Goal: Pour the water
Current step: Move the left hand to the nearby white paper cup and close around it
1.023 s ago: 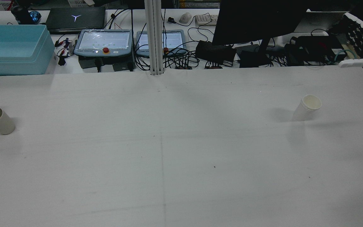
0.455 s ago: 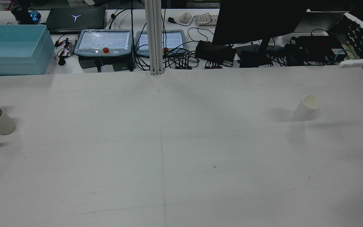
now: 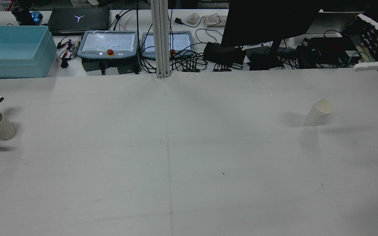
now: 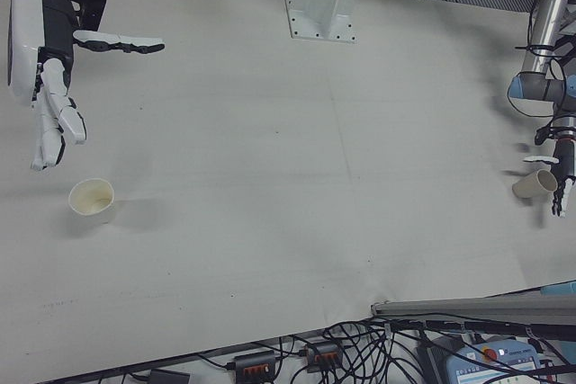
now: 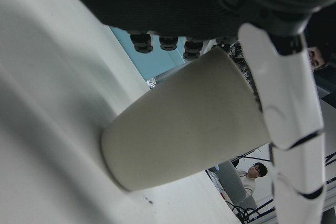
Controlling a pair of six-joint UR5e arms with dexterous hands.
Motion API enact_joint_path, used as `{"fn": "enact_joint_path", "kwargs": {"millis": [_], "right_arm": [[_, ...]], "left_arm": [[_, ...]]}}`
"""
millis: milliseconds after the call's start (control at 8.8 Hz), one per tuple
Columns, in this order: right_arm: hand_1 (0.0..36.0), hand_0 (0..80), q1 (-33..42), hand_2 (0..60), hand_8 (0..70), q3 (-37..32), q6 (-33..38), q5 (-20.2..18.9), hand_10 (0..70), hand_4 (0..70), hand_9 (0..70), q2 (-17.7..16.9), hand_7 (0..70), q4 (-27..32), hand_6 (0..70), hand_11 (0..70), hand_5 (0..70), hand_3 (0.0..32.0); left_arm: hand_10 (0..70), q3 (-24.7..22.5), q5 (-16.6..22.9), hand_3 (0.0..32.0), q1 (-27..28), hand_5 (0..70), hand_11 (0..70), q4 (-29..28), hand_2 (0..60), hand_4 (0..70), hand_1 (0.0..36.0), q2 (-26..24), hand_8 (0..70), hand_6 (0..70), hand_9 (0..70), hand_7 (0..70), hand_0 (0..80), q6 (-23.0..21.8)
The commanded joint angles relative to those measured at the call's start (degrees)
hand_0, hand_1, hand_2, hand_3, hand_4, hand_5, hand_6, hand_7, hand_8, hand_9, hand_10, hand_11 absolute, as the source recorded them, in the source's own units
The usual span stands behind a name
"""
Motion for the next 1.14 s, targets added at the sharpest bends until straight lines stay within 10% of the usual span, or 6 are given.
{"fn": "enact_joint_path", "kwargs": {"millis": [0,455,1023], "right_arm": [[18.7,52.4,0.09,1.3,0.0,-0.17,-0.18,0.0,0.0,2.5,0.1,-0.04,4.3,0.0,1.3,0.0,10.4,0.0],[18.4,52.2,0.09,1.4,0.0,-0.17,-0.18,-0.09,0.0,2.2,0.0,-0.39,3.6,-0.09,0.9,0.0,10.1,0.0],[18.4,52.2,0.18,1.1,0.0,-0.26,-0.09,-0.09,0.0,2.0,0.0,-0.48,3.1,-0.09,0.6,0.0,10.5,0.0]], "left_arm": [[3.6,2.35,-0.13,0.0,0.22,0.0,7.0,-0.06,9.8,13.9,13.6,-2.5,2.1,4.9,4.0,8.1,49.3,0.54],[3.6,2.35,-2.24,0.0,2.68,1.0,6.9,0.11,9.4,17.0,13.1,-2.77,2.3,5.6,4.2,8.1,49.0,0.64],[4.2,2.35,-3.56,0.0,3.03,42.8,7.2,0.55,9.7,29.1,12.2,-2.68,3.3,6.1,5.2,6.6,49.3,0.64]]}}
